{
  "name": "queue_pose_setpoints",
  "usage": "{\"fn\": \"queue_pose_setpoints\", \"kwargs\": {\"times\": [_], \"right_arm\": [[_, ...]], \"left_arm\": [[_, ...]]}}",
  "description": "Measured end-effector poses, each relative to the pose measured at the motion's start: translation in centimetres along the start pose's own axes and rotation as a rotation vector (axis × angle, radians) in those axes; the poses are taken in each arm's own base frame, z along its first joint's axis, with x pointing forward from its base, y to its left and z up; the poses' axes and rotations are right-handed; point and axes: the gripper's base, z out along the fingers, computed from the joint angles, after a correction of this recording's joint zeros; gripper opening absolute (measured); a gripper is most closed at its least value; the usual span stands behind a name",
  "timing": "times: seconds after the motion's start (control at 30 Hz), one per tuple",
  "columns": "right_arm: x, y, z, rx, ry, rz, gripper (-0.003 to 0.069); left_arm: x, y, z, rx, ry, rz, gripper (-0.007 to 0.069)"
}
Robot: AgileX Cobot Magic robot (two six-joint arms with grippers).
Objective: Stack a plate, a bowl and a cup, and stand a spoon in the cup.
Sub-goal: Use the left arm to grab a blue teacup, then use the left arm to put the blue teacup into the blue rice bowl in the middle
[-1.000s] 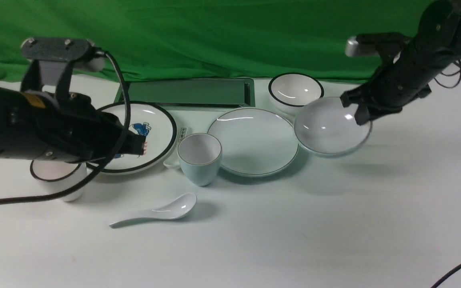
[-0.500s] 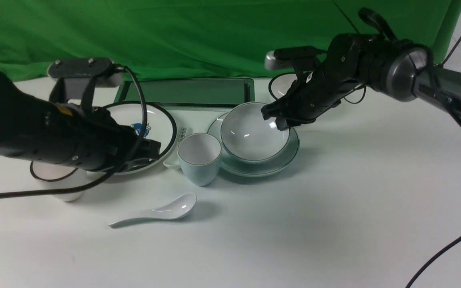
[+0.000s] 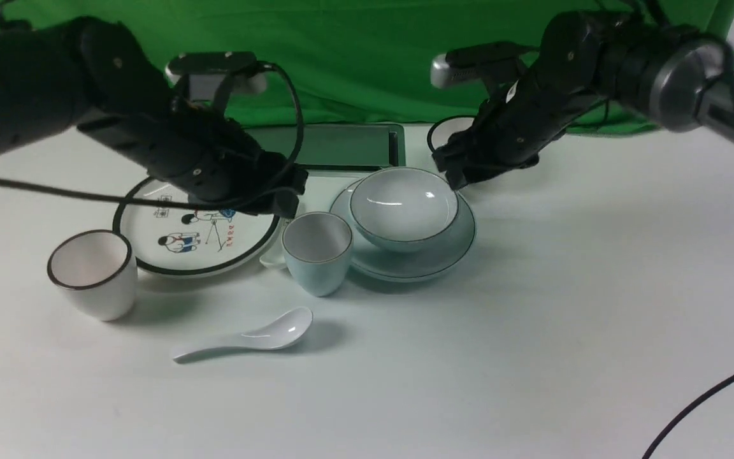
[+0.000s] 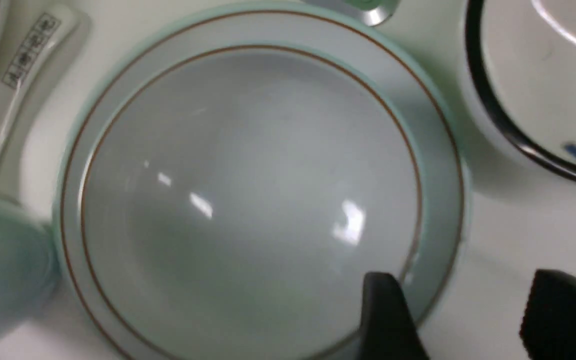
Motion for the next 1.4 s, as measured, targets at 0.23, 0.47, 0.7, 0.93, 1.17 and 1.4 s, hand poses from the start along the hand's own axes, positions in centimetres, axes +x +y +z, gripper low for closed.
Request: {"fn": "queue_pose_setpoints", "kwargs": {"times": [0.23, 0.47, 0.7, 0.93, 1.17, 1.4], "right_arm": [[1.0, 0.6, -11.9, 0.084, -0.063, -0.07, 0.0352], [6.7, 1.5, -16.0, 0.087, -0.056, -0.07, 0.0351], [13.4, 2.2, -15.5, 0.094, -0.086, -0.073, 0.0351], [17.2, 2.4, -13.4, 0.092, -0.042, -0.09, 0.0351], [17.6, 2.3, -12.5, 0.1, -0.082, -0.093, 0.0351], [17.6, 2.3, -12.1, 0.097, -0.075, -0.08, 0.0351]], "left_arm": [[-1.4, 1.7, 4.5, -0.05, 0.093, 0.127, 0.0222], [-0.7, 2.0, 6.9, -0.012, 0.139, 0.214, 0.0174], [-0.6, 2.0, 7.1, 0.001, 0.146, 0.227, 0.0108], [-1.1, 0.7, 6.0, 0.026, 0.165, 0.261, -0.0006], [-7.4, -4.6, -0.3, 0.074, -0.072, 0.381, -0.0006], [-9.3, -7.4, 4.8, 0.042, -0.053, 0.438, -0.0006]]}}
